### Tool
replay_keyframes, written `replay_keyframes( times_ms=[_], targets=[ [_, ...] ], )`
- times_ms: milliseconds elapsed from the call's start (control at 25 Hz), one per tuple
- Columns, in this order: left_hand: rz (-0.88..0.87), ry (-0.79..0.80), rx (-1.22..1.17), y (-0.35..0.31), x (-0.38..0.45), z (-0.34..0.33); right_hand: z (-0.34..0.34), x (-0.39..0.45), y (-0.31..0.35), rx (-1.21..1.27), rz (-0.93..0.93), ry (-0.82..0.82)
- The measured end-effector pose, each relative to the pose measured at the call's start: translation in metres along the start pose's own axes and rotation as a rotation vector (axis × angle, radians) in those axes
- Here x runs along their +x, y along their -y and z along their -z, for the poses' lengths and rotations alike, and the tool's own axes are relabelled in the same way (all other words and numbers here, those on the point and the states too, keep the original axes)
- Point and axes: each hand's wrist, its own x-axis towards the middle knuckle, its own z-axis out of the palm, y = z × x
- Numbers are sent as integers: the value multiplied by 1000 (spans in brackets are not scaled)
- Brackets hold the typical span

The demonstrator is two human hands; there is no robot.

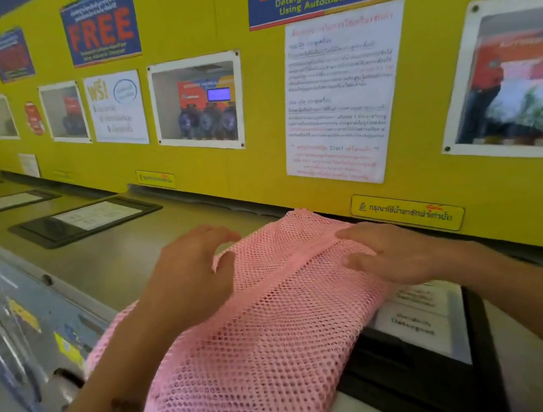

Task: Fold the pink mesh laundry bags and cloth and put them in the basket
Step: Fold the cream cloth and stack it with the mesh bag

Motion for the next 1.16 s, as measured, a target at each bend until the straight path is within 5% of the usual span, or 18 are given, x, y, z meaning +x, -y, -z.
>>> replay_keyframes(
  times_ms=[160, 400, 680, 880, 1000, 1160],
  targets=[
    [-184, 28, -259, -105, 3, -21, 57, -99, -34, -76, -70, 137],
    [-356, 180, -476, -251, -13, -56, 117, -254, -133, -241, -490, 295],
    [-441, 390, -436, -384, -56, -114, 96, -368, -201, -73, -721, 412],
    [-387, 810, -173, -415, -79, -137, 72, -365, -184, -101, -572, 405],
    [-334, 816, 17, -395, -74, -134, 79, -352, -172, 92, -426, 291],
    [-144, 698, 120, -346, -68, -122, 73, -322, -187, -150, -475, 214]
  ],
)
